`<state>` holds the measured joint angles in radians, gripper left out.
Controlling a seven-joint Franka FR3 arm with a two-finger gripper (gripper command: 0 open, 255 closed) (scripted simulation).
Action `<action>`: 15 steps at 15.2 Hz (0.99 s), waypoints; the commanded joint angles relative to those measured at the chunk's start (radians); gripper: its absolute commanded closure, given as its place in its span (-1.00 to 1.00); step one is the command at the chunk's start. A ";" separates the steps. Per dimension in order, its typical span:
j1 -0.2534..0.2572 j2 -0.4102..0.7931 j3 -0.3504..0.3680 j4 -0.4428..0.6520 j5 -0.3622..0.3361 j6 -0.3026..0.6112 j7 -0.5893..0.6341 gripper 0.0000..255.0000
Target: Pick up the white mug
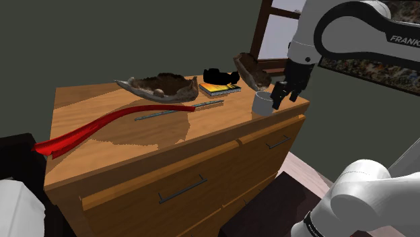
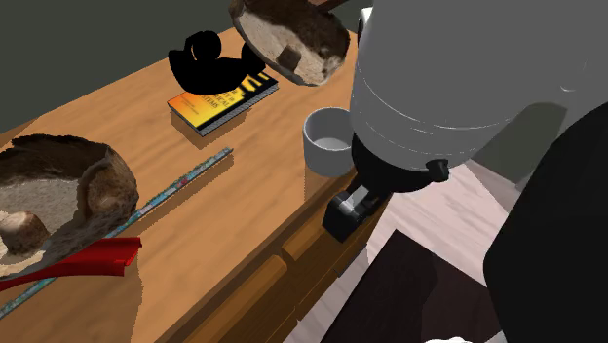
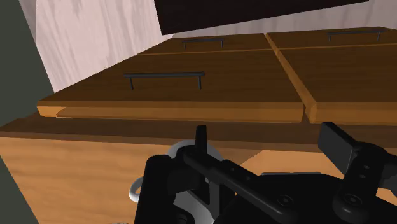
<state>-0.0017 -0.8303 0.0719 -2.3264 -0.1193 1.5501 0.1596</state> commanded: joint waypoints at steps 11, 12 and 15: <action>-0.022 0.354 -0.137 0.176 0.022 0.192 -0.111 -1.00; -0.023 0.392 -0.149 0.201 0.029 0.205 -0.124 -1.00; -0.024 0.391 -0.150 0.173 0.029 0.232 -0.124 -1.00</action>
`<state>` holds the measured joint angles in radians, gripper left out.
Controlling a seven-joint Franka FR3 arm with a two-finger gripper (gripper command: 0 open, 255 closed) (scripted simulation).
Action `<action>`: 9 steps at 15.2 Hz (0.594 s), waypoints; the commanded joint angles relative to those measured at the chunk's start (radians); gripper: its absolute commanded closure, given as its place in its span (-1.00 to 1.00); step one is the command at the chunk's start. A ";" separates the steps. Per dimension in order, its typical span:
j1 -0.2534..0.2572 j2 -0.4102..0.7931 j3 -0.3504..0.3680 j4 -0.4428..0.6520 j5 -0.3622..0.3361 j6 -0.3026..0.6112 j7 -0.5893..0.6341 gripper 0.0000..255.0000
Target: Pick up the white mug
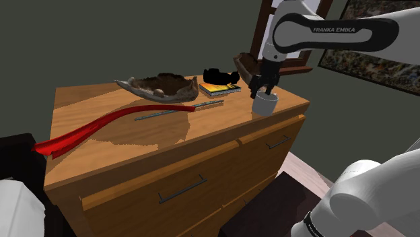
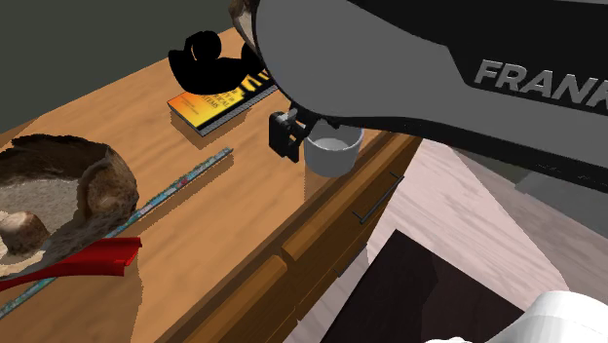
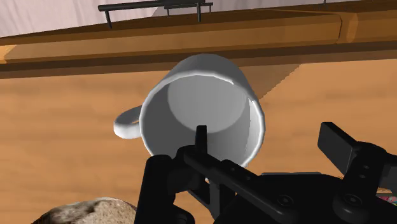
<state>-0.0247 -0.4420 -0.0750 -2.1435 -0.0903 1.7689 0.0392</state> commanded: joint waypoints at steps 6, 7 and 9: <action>-0.002 0.000 -0.006 -0.087 -0.003 0.088 0.001 -1.00; -0.002 0.000 -0.006 -0.087 -0.003 0.088 0.001 -1.00; -0.002 0.002 -0.006 -0.086 -0.003 0.088 0.001 1.00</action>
